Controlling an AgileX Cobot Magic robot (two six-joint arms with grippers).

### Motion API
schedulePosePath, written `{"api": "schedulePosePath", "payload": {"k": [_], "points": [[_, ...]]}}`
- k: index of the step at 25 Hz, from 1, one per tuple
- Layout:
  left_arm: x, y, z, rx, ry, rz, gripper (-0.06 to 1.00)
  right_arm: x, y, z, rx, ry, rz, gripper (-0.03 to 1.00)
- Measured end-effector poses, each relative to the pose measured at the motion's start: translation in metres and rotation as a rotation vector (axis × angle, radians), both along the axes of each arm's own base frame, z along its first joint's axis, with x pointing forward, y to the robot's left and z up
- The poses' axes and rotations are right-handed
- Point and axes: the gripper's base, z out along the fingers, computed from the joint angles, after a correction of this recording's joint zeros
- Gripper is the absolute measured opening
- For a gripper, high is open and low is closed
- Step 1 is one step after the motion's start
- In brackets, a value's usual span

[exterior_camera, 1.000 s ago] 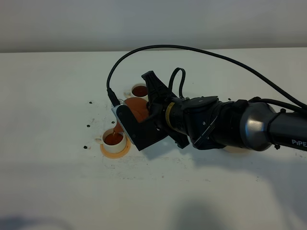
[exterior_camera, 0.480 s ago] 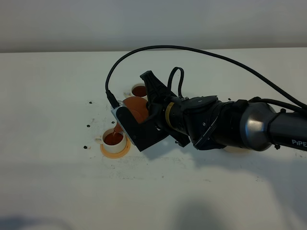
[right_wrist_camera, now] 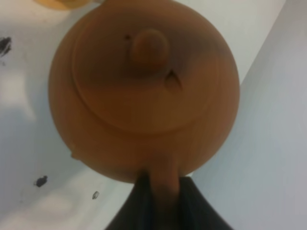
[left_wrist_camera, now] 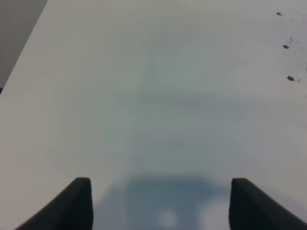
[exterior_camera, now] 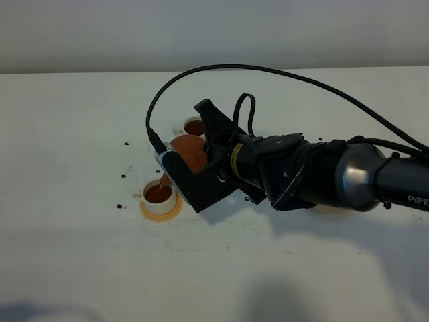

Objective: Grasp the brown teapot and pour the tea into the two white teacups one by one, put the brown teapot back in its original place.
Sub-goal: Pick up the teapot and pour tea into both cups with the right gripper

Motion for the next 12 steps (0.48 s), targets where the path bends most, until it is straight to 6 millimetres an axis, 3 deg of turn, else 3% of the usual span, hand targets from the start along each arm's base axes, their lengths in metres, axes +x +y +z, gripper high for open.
{"api": "schedulePosePath", "payload": {"k": [12], "points": [[0.0000,0.0000,0.0000,0.000,0.000,0.000,0.57,0.0003,0.0002,0.0005,-0.015,-0.019,0.019,0.09]]}}
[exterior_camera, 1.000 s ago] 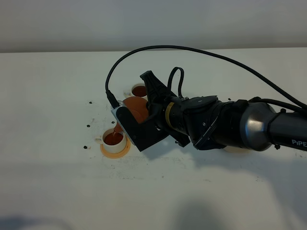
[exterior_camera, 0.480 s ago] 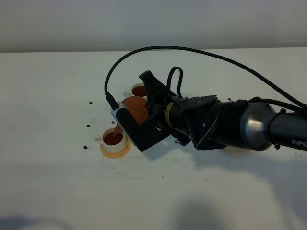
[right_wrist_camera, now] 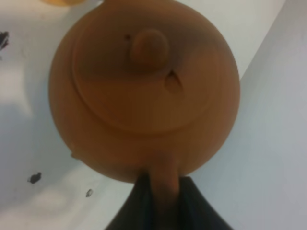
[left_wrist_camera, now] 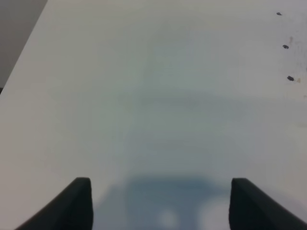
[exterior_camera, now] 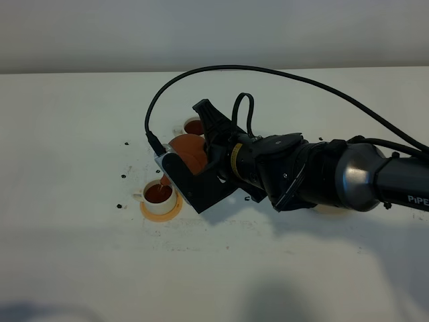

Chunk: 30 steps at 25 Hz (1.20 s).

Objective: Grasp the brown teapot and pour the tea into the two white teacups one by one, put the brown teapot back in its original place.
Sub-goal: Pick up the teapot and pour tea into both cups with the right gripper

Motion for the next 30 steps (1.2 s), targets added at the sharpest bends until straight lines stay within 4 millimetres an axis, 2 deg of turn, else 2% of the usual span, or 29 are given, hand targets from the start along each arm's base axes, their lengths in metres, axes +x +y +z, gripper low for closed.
{"api": "schedulePosePath", "payload": {"k": [20,30], "points": [[0.0000,0.0000,0.0000,0.000,0.000,0.000,0.57,-0.0001,0.0011,0.0007,-0.011,-0.019,0.028,0.09],[0.0000,0.0000,0.0000,0.000,0.000,0.000,0.57,-0.0020,0.0004,-0.0017,0.128,0.116,-0.119,0.09]]}}
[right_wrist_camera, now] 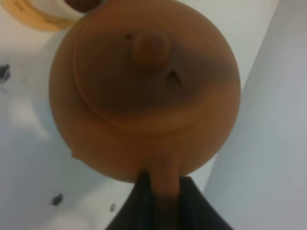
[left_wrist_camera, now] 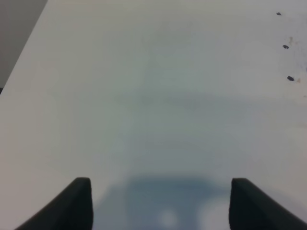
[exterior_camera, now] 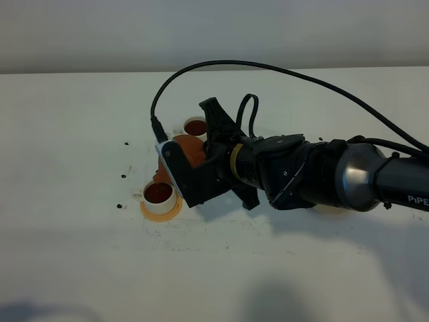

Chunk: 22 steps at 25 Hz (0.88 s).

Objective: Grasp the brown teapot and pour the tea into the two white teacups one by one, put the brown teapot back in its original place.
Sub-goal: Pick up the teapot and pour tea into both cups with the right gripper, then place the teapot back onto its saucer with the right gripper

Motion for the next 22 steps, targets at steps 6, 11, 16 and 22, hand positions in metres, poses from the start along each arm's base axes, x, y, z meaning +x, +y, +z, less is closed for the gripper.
{"api": "schedulePosePath", "payload": {"k": [6,11,16,22], "points": [[0.000,0.000,0.000,0.000,0.000,0.000,0.57,-0.001,-0.004,-0.002,0.104,0.127,-0.177,0.09],[0.000,0.000,0.000,0.000,0.000,0.000,0.57,-0.001,-0.012,0.020,0.286,0.241,-0.417,0.09],[0.000,0.000,0.000,0.000,0.000,0.000,0.57,0.006,-0.033,0.046,0.569,0.413,-0.736,0.09],[0.000,0.000,0.000,0.000,0.000,0.000,0.57,0.007,-0.049,0.036,0.673,0.590,-0.989,0.09]]}}
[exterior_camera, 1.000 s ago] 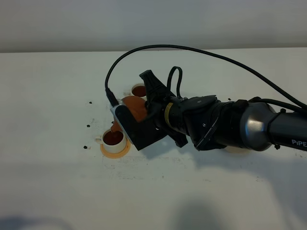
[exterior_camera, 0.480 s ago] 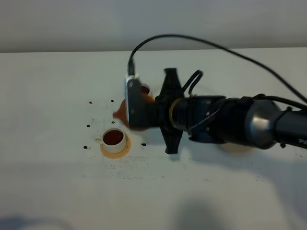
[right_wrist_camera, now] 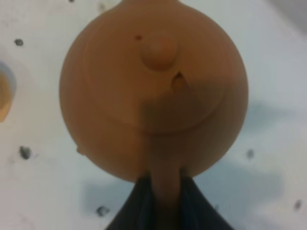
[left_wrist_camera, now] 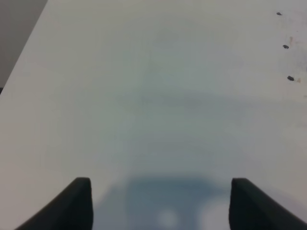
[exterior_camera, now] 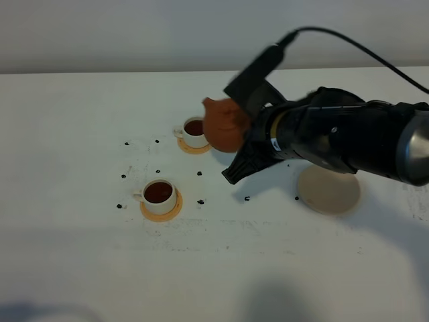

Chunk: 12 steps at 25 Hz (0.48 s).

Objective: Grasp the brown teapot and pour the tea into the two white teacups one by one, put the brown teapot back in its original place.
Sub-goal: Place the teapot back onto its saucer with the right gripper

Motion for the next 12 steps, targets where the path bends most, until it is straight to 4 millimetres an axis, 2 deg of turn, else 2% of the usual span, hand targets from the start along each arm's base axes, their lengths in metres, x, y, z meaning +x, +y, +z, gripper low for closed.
{"api": "schedulePosePath", "payload": {"k": [12], "points": [[0.000,0.000,0.000,0.000,0.000,0.000,0.57,-0.024,-0.009,-0.044,0.155,0.118,-0.029,0.09]]}}
